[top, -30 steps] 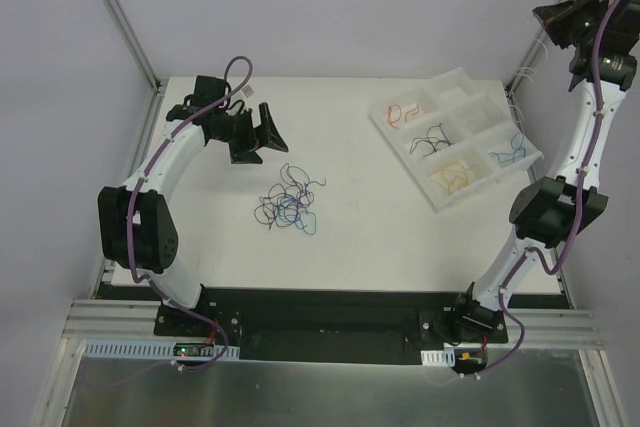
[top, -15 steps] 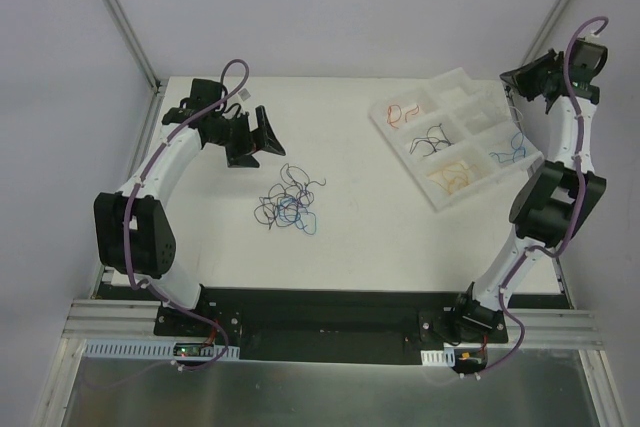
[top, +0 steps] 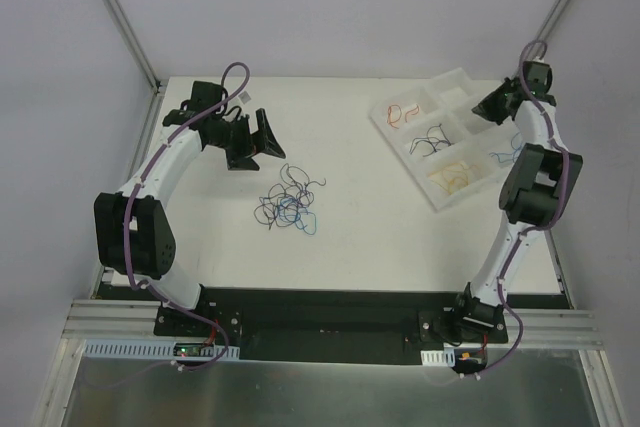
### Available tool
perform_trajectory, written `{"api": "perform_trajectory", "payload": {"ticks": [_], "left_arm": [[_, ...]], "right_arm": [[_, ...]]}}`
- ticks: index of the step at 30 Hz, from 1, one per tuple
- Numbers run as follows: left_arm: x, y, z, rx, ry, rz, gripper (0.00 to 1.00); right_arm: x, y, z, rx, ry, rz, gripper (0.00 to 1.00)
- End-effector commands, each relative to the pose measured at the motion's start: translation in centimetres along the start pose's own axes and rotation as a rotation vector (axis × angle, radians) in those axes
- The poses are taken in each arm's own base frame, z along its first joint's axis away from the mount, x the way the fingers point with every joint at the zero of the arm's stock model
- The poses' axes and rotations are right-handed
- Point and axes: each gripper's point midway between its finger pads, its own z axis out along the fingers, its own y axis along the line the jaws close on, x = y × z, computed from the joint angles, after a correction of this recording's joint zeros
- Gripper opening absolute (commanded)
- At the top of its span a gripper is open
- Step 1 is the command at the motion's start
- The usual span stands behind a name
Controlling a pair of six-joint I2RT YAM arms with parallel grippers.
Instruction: Untangle the cables
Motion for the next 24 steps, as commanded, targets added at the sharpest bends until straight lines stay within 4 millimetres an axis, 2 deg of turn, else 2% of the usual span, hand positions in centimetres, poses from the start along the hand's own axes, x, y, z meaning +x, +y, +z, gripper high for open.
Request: {"api": "perform_trajectory", "payload": {"ticks": [1, 5, 7, 10, 13, 16, 19, 24], "left_arm": [[0.5, -0.1, -1.2, 0.006, -0.017, 0.033, 0.93], [1.1, 0.2, -0.9, 0.01, 0.003, 0.02, 0.93], [1.1, 0.2, -0.8, 0.014, 0.01, 0.018, 0.93], [1.1, 0.2, -0.7, 0.015, 0.012, 0.022, 0.93], [1.0, 0.3, -0.4, 0.018, 0.024, 0.017, 0.93], [1.2, 0.5, 0.1, 0.026, 0.044, 0.005, 0.92], [1.3, 0.7, 0.4, 0.029, 0.057, 0.003, 0.92], [2.0, 0.9, 0.2, 0.027, 0.06, 0.007, 0.92]], "right_arm": [[0.0, -3.2, 3.2, 0.179, -0.041, -0.066, 0.0], [-0.2, -3.6, 4.3, 0.228, -0.042, -0.133, 0.01], [-0.8, -3.1, 3.8, 0.233, -0.026, -0.132, 0.09], [-1.9, -1.2, 1.1, 0.207, -0.052, -0.151, 0.26], [-4.2, 0.9, -2.6, 0.192, -0.13, -0.187, 0.43], [-6.2, 0.9, -4.8, 0.232, -0.205, -0.196, 0.57], [-7.7, -0.9, -4.5, 0.293, -0.247, -0.179, 0.63], [-10.5, -2.8, -1.8, 0.337, -0.298, -0.139, 0.7]]}}
